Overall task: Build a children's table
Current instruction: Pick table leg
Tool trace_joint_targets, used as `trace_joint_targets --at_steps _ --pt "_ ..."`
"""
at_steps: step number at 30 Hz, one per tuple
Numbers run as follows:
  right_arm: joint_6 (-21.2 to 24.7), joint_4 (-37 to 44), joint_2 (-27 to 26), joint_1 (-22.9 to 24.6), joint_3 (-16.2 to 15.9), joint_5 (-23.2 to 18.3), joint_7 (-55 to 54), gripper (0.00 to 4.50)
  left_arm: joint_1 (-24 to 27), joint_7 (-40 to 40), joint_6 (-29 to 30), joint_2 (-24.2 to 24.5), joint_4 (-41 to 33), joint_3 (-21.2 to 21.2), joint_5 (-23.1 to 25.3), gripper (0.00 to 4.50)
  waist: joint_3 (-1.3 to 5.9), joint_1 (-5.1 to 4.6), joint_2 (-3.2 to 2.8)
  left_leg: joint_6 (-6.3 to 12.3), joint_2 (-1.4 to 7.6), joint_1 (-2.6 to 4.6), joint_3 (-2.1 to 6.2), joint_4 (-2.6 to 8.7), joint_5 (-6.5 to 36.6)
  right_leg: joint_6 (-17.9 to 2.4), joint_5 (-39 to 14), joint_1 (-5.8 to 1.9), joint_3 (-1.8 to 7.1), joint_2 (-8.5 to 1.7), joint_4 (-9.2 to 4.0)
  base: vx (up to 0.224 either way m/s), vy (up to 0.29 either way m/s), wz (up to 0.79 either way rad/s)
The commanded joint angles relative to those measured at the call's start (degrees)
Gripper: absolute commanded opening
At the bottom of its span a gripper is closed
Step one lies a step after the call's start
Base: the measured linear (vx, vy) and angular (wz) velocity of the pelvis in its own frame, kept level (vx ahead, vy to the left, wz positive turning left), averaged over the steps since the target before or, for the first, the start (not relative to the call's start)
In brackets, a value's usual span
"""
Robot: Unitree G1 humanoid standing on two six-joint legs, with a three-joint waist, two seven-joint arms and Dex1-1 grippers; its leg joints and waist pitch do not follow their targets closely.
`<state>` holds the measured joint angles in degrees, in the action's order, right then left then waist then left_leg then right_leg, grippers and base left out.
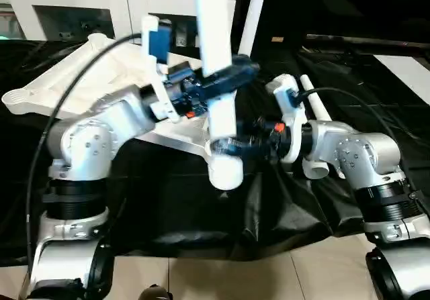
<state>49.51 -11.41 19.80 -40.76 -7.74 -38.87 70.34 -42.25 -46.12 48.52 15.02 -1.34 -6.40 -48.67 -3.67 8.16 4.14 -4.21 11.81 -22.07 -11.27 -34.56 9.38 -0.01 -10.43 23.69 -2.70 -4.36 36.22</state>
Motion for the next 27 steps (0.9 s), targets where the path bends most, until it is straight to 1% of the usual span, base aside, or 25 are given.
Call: trace_joint_targets --at_steps 1,2,3,5,6,8,10,11,12,13,14,15,16,17,18,20,21,22,23,24,25,26,27 --pt "1.5 1.8 0.5 -0.4 0.1 -0.6 0.1 3.17 -1.1 -0.5 -0.7 -0.3 -0.4 0.3 0.0 1.86 4.66 -0.05 0.19 -1.82 1.09 1.24 0.57 3.66 6.9 -11.2 -4.3 -3.34 1.96 -3.1 -3.24 0.0 0.0 0.0" --pt "1.9 2.0 0.5 -0.3 0.2 -0.9 0.1 3.04 -1.2 -0.6 -0.7 -0.2 -0.4 0.3 0.0 1.86 4.65 0.03 -0.01 -1.78 1.09 1.26 0.62 3.65 6.7 -11.2 -4.3 -3.33 1.96 -3.12 -3.13 0.0 0.0 0.0" --pt "2.3 2.1 0.6 -0.3 0.2 -1.0 0.2 2.91 -1.3 -0.5 -0.9 -0.1 -0.3 0.3 0.0 1.86 4.62 -0.03 0.31 -1.56 1.09 1.24 0.55 3.64 6.5 -11.2 -4.4 -3.29 1.97 -3.07 -3.24 0.0 0.0 0.0" --pt "2.0 1.8 0.8 -0.1 -0.4 -0.4 0.9 2.77 -0.9 -0.4 -1.5 0.0 -0.3 0.1 0.3 1.86 4.6 0.09 0.06 -1.78 1.15 1.27 0.6 3.67 6.7 -11.1 -5.2 -3.21 1.96 -3.2 -3.21 0.0 0.0 0.0" --pt "1.6 1.4 0.7 0.0 -0.7 -0.1 1.0 2.64 -0.6 -0.3 -1.6 0.1 -0.5 0.1 0.3 1.86 4.58 0.05 0.2 -1.87 1.18 1.29 0.59 3.7 6.8 -11.0 -5.4 -3.16 1.94 -3.16 -3.27 0.0 0.0 0.0" --pt "1.3 1.1 0.5 -0.1 -0.9 0.1 0.8 2.4 -0.1 -0.2 -1.6 0.2 -0.9 0.1 0.2 1.86 4.57 0.06 0.25 -1.99 1.16 1.29 0.59 3.69 7.1 -10.8 -5.8 -3.18 1.95 -3.2 -3.3 0.0 0.0 0.0" --pt "1.0 1.4 0.3 0.4 -1.0 0.1 0.6 2.34 0.6 -0.3 -1.7 0.0 -1.5 0.1 0.1 1.86 4.56 0.05 0.4 -2.01 1.13 1.2 0.57 3.68 7.2 -10.5 -6.2 -3.21 1.97 -3.22 -3.36 0.0 0.0 0.0" --pt "1.0 1.4 0.3 0.4 -1.0 0.1 0.6 2.23 0.6 -0.3 -1.7 0.0 -1.5 0.1 0.1 1.86 4.57 0.07 0.32 -2.01 1.16 1.22 0.61 3.68 7.0 -10.5 -6.0 -3.22 1.98 -3.25 -3.26 0.0 0.0 0.0" --pt "1.0 1.6 0.0 0.5 -0.8 0.4 -0.2 2.13 0.6 0.5 -1.6 0.0 -1.5 0.0 0.3 1.86 4.57 0.04 0.66 -1.91 1.16 1.21 0.56 3.67 6.8 -10.4 -6.0 -3.22 1.96 -3.21 -3.33 0.0 0.0 0.0" --pt "1.0 1.6 -0.1 0.5 -0.8 0.4 -0.3 2.09 0.6 0.5 -1.6 0.0 -1.5 0.0 0.3 1.86 4.6 0.09 0.45 -1.94 1.16 1.2 0.6 3.68 6.7 -10.4 -6.1 -3.21 1.97 -3.25 -3.25 0.0 0.0 0.0" --pt "0.8 1.6 -0.8 0.6 -0.4 0.5 -1.3 2.08 0.6 1.0 -1.3 0.0 -1.8 -0.4 0.0 1.86 4.6 0.1 0.69 -1.91 1.18 1.2 0.6 3.69 6.6 -10.3 -6.1 -3.2 1.94 -3.23 -3.24 0.0 0.0 0.0" --pt "0.6 1.5 -1.2 0.6 -0.3 0.7 -1.7 2.07 0.7 1.1 -1.3 0.0 -1.9 -0.6 -0.1 1.86 4.6 0.11 0.48 -2.05 1.15 1.22 0.62 3.68 6.6 -10.4 -5.8 -3.1 1.93 -3.23 -3.19 0.0 0.0 0.0" --pt "0.5 1.5 -1.4 0.7 -0.3 0.7 -1.9 2.05 0.7 1.3 -1.2 0.0 -2.0 -0.7 -0.2 1.86 4.62 0.11 0.5 -2.13 1.15 1.29 0.61 3.68 6.7 -10.4 -5.9 -3.1 1.9 -3.21 -3.22 0.0 0.0 0.0" --pt "-1.1 1.1 -2.5 0.7 0.1 1.6 -3.6 2.03 1.1 2.5 -1.3 0.3 -2.7 -0.6 0.6 2.42 4.62 0.11 0.1 -2.29 1.14 1.29 0.66 3.71 6.9 -10.5 -5.5 -3.08 1.93 -3.2 -3.14 0.0 0.0 0.0" --pt "-2.1 1.0 -3.0 0.8 0.3 2.1 -4.5 2.03 1.1 3.8 -1.3 0.2 -2.7 -0.7 1.4 2.42 4.62 0.08 0.04 -2.45 1.2 1.27 0.68 3.72 7.0 -10.4 -5.3 -3.03 1.94 -3.22 -3.13 0.0 0.0 0.0" --pt "-3.5 0.7 -3.7 0.9 0.6 2.9 -6.0 1.99 0.8 5.7 -1.2 -0.3 -2.1 -1.2 1.6 2.63 4.62 -0.05 0.2 -2.68 1.18 1.31 0.71 3.78 7.4 -10.2 -4.9 -3.12 1.91 -3.13 -3.17 0.0 0.0 0.0" --pt "-4.3 0.6 -4.1 0.9 0.8 3.4 -7.2 1.99 0.5 6.7 -1.4 -0.7 -1.5 -1.8 1.6 2.63 4.65 0.03 -0.22 -2.91 1.13 1.34 0.76 3.75 7.3 -10.2 -4.8 -3.09 1.93 -3.19 -3.08 0.0 0.0 0.0" --pt "-5.5 0.5 -4.6 1.0 1.0 4.1 -8.4 1.94 0.4 7.1 -1.7 -0.9 -1.4 -2.2 1.5 2.85 4.69 0.05 -0.19 -3.02 1.12 1.44 0.68 3.72 7.2 -10.4 -4.2 -3.03 1.95 -3.14 -3.14 0.0 0.0 0.0" --pt "-6.3 0.4 -4.9 1.1 1.2 4.7 -9.4 1.9 0.2 7.9 -2.2 -1.0 -1.3 -2.1 2.1 2.93 4.68 0.05 -0.17 -3.11 1.11 1.45 0.67 3.73 7.3 -10.4 -4.3 -3.0 1.93 -3.11 -3.14 0.0 0.0 0.0" --pt "-9.2 -0.1 -6.0 1.1 1.8 6.6 -12.9 1.9 -0.3 10.7 -3.9 -1.3 -1.2 -2.0 4.6 2.93 4.68 0.07 -0.43 -3.49 1.21 1.44 0.74 3.82 7.7 -10.2 -4.3 -2.95 1.94 -3.12 -3.23 0.0 0.0 0.0" --pt "-10.8 -0.4 -6.8 1.0 2.4 7.4 -14.5 1.9 -0.6 11.9 -4.2 -1.4 -1.0 -1.8 5.7 2.99 4.67 -0.06 -0.41 -3.91 1.12 1.51 0.79 3.88 8.3 -9.9 -4.8 -3.02 1.85 -3.03 -3.24 0.0 0.0 0.0" --pt "-12.3 -0.7 -7.8 1.0 2.8 8.3 -16.6 1.89 -0.6 12.7 -4.5 -1.3 -1.0 -1.4 6.8 3.08 4.66 -0.1 -0.4 -4.01 1.16 1.46 0.81 3.9 8.5 -9.7 -5.0 -3.05 1.9 -3.1 -3.22 0.0 0.0 0.0" --pt "-12.8 -0.8 -8.0 1.0 2.9 8.6 -17.2 1.89 -0.5 12.9 -4.6 -1.3 -1.1 -1.2 7.1 3.13 4.67 -0.22 -0.49 -4.35 1.14 1.42 0.85 3.96 8.6 -9.3 -5.3 -3.0 1.9 -3.1 -3.26 0.0 0.0 0.0"
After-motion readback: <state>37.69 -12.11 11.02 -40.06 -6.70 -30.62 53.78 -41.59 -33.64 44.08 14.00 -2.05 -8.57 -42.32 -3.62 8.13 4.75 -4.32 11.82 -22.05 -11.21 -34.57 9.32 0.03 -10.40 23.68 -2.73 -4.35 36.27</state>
